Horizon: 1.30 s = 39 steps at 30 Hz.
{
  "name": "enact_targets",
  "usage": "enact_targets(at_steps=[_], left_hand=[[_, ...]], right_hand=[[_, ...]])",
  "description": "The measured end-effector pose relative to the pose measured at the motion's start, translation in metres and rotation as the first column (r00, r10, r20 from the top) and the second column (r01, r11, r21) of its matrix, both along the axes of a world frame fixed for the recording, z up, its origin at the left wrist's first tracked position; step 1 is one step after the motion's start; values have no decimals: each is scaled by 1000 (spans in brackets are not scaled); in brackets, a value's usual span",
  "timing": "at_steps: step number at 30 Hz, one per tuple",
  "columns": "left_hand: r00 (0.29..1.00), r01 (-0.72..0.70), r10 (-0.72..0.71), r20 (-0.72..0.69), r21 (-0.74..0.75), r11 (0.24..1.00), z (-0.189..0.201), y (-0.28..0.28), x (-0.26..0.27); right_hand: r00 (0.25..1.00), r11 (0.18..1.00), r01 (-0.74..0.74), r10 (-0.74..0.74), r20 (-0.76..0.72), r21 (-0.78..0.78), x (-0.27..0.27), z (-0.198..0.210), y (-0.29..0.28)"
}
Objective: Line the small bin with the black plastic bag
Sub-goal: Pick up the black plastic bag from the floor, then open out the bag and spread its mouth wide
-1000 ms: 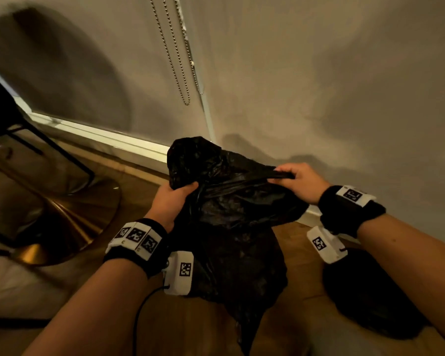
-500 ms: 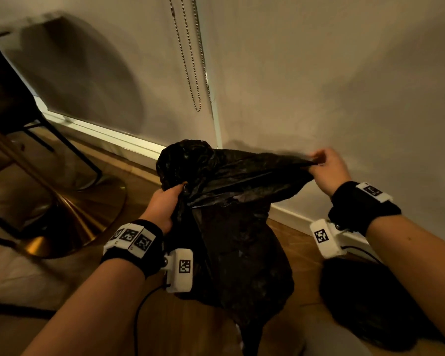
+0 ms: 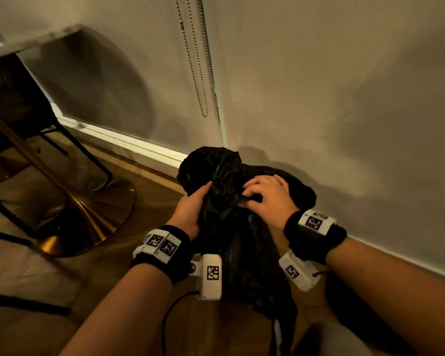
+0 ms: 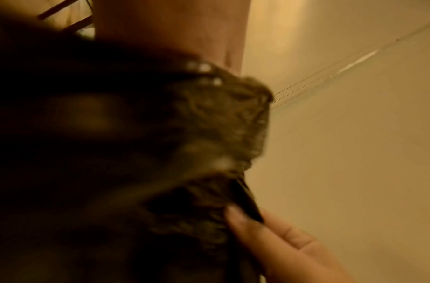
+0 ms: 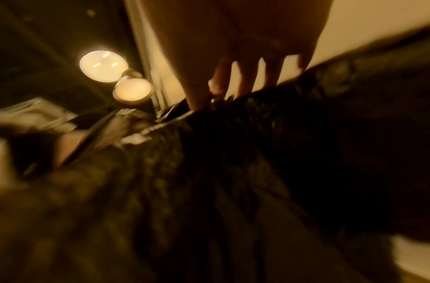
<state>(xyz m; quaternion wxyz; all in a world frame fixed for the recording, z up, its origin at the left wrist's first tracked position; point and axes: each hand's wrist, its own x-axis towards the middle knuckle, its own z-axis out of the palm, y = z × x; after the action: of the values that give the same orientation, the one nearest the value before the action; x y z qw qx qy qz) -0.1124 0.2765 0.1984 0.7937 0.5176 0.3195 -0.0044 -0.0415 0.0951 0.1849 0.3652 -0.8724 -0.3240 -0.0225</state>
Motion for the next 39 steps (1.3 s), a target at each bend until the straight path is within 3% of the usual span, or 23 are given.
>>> enact_targets(at_steps=[2,6,10,13,14,16,18,20,22,26,31,33,37,39], left_hand=[[999,-27,25,44,59,998,-4,12,-4],[993,36,-62,99,240,970,-3,28,-8],[995,30,-62,80,358,933,-7,55,-13],[998,36,-56,27,470,882,-14,88,-23],[996,73,-86,7,471,879,-16,97,-25],[980,184,-200,18,318,930,-16,105,-29],[942,284,-303,141,141,948,-7,100,-29],[926,288,-294,237,58,956,4,82,-20],[940,194,-206,274,68,979,8,55,-6],[973,112,-140,186,154,982,-1,14,13],[984,30,-64,165,204,979,-10,31,4],[989,24,-63,135,275,961,-10,43,-2],[1000,-3,-7,18,485,874,-8,77,-15],[995,81,-28,-99,586,806,-5,92,-24]], right_hand=[[997,994,-22,28,-66,103,15,4,-10],[969,986,-18,58,-240,164,35,11,-20],[931,921,141,1,-366,362,48,13,-18],[918,880,224,-45,-395,420,57,16,-24],[921,883,208,-32,-389,421,58,16,-25],[932,891,164,1,-363,423,58,15,-23],[948,893,137,7,-318,428,56,14,-18],[961,899,112,10,-277,423,54,14,-10],[965,910,78,33,-259,407,50,13,0],[960,937,-3,100,-262,348,46,11,9],[980,990,-114,126,-156,85,53,-1,-5],[980,989,-98,116,-160,114,57,-1,-7],[972,935,109,-29,-233,339,74,13,-20],[963,906,174,-75,-261,385,82,22,-28]])
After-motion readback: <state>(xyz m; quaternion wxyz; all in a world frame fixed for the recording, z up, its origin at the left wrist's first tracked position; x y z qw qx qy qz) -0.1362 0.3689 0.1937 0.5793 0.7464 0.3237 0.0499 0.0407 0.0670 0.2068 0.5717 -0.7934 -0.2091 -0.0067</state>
